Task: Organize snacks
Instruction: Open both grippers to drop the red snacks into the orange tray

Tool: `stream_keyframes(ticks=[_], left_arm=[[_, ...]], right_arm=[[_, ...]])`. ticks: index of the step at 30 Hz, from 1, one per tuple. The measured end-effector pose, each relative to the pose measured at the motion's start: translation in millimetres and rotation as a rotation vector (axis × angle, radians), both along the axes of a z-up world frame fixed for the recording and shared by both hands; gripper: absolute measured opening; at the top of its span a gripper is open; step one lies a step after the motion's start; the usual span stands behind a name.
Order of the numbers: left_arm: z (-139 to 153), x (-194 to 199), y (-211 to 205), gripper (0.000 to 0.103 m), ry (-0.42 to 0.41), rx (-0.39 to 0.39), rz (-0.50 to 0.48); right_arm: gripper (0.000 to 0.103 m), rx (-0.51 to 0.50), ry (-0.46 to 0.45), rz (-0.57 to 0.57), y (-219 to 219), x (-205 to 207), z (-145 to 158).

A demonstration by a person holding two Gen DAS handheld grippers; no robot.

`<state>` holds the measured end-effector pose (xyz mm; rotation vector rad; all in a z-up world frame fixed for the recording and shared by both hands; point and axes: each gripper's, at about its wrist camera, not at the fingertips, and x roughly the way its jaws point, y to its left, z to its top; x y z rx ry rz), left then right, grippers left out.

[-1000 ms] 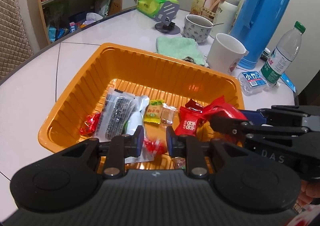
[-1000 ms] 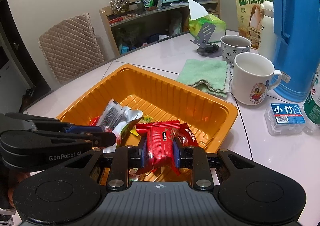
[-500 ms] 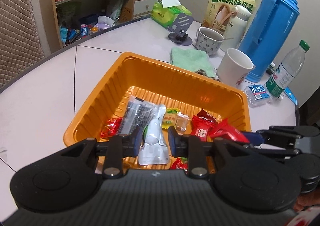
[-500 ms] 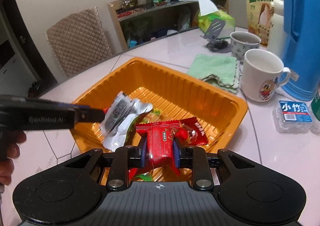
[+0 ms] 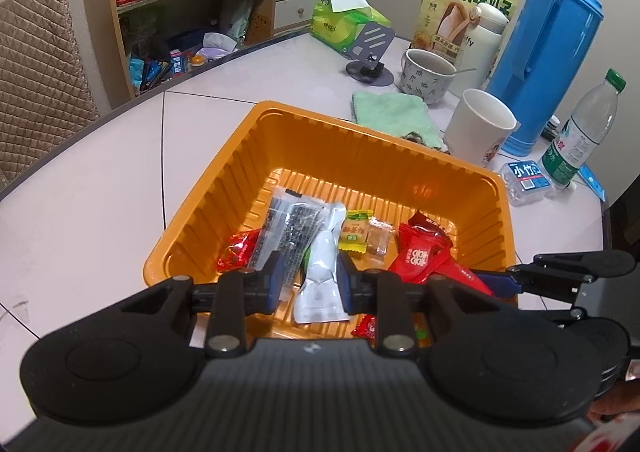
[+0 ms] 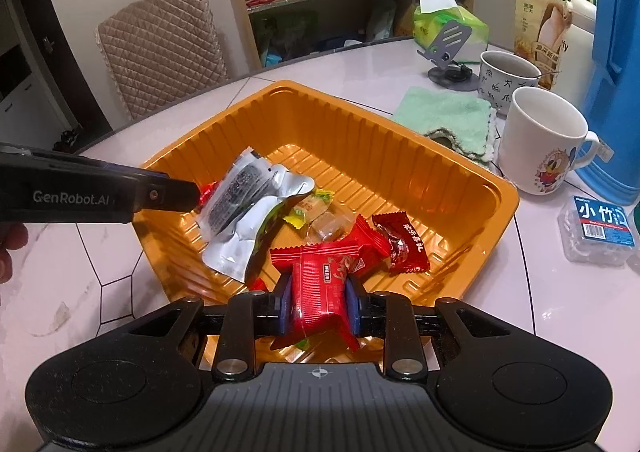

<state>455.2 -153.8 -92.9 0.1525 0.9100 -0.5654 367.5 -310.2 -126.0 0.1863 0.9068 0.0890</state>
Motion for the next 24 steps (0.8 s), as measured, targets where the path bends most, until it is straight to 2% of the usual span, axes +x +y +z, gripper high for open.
stream_keyframes(ticks=[3, 5, 15, 24], left_arm=[[0.2, -1.5, -0.4, 0.026, -0.006, 0.009, 0.003], [0.2, -2.5, -0.7, 0.028, -0.008, 0.015, 0.003], [3.2, -7.3, -0.3, 0.037, -0.023, 0.032, 0.012], [12.0, -21.1, 3.9, 0.051, -0.040, 0.048, 0.016]], right_arm=[[0.032, 0.012, 0.007, -0.005, -0.7, 0.7, -1.3], [0.050, 0.011, -0.006, -0.016, -1.3, -1.0, 0.2], [0.057, 0.014, -0.036, -0.029, 0.2, -9.2, 10.9], [0.072, 0.025, -0.053, -0.044, 1.4, -26.9, 20.5]])
